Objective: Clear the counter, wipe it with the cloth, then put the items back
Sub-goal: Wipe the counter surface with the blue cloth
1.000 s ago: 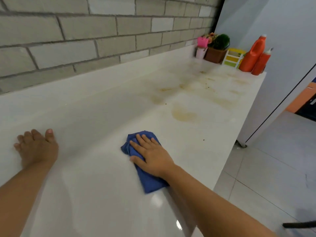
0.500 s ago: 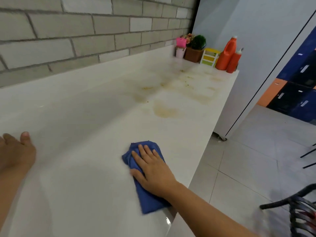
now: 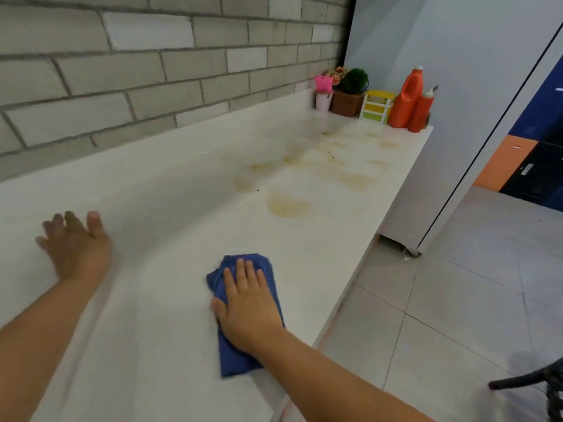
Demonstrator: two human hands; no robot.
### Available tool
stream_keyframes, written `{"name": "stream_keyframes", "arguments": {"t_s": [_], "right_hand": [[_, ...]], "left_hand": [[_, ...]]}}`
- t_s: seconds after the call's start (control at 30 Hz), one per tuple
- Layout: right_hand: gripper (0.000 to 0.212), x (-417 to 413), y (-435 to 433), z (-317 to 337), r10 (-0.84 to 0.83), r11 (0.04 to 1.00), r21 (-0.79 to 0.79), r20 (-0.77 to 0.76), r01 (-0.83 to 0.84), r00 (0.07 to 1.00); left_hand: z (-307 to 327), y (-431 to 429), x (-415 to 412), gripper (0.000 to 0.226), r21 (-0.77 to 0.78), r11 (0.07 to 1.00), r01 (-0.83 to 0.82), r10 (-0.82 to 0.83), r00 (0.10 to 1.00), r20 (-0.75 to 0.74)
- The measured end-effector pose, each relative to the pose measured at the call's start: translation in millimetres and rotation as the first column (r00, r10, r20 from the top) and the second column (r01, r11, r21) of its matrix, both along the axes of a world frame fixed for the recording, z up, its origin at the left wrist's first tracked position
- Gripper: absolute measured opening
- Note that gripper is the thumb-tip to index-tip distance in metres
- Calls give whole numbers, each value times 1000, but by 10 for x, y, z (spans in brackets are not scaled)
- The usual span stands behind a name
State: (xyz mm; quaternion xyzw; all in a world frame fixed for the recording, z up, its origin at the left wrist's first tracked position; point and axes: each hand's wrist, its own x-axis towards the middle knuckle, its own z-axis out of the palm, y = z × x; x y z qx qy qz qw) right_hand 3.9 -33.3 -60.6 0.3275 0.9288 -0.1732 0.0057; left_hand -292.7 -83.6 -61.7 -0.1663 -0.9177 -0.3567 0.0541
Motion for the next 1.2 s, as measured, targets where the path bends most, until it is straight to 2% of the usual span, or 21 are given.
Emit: {"name": "stream_keyframes", "arguments": {"t_s": [0.07, 0.13, 0.17, 0.23, 0.3, 0.4, 0.47, 0.53, 0.63, 0.73, 0.83, 0.93, 1.0, 1.1, 1.17, 1.2], "right_hand": [[59, 34, 13, 71, 100, 980, -160, -104, -116, 990], [53, 201, 245, 200, -18, 920, -379, -292, -98, 956], [50, 299, 428, 239, -95, 910, -410, -350, -61, 932], [48, 505, 830, 293, -181, 945, -316, -306, 80, 935], [48, 656, 1138, 324, -190, 958, -249, -180, 142, 965], [48, 709, 1270, 314, -149, 964, -242, -134, 113, 980], [47, 697, 1236, 280, -78, 974, -223, -139, 45, 987], [47, 686, 1152, 217, 12, 982, -185, -144, -39, 990], [47, 692, 1057, 169, 107, 982, -138, -155, -129, 982], [48, 729, 992, 152, 178, 974, -112, -150, -196, 973], [49, 779, 965, 124, 200, 968, -123, -157, -220, 967], [51, 796, 1041, 108, 217, 963, -126, -149, -237, 965], [52, 821, 1132, 121, 204, 965, -133, -156, -225, 966], [51, 916, 1302, 157, 160, 975, -128, -179, -184, 971], [51, 1007, 1409, 167, 139, 980, -116, -194, -164, 971], [51, 1050, 1461, 171, 125, 982, -114, -205, -150, 971]], "left_hand": [[427, 190, 815, 55, 77, 988, 136, -133, 990, -41], [578, 327, 1490, 53, 93, 954, 286, -285, 958, -34], [507, 349, 1777, 53, 25, 937, 350, -349, 937, -10], [214, 350, 2301, 57, -172, 867, 467, -463, 884, 63], [5, 289, 2751, 64, -357, 819, 450, -457, 887, 71], [-120, 2, 3047, 92, -417, 755, 506, -525, 847, 78], [-95, -286, 3070, 90, -457, 707, 539, -562, 821, 98], [-84, -527, 2840, 84, -502, 735, 456, -494, 867, 63], [-45, -629, 2195, 57, -568, 794, 217, -218, 974, 68], [15, -412, 2007, 52, -558, 823, 104, -44, 992, 119], [-18, -197, 2568, 52, -472, 858, 202, -163, 979, 123], [-32, -438, 3210, 49, -454, 834, 314, -326, 944, 54], [-56, -717, 3173, 48, -469, 840, 272, -295, 955, 25], [-71, -994, 2568, 51, -518, 855, 21, -11, 1000, 22], [-29, -951, 2188, 52, -534, 836, -129, 180, 983, 43], [-14, -806, 2111, 53, -538, 829, -152, 210, 977, 48]]}}
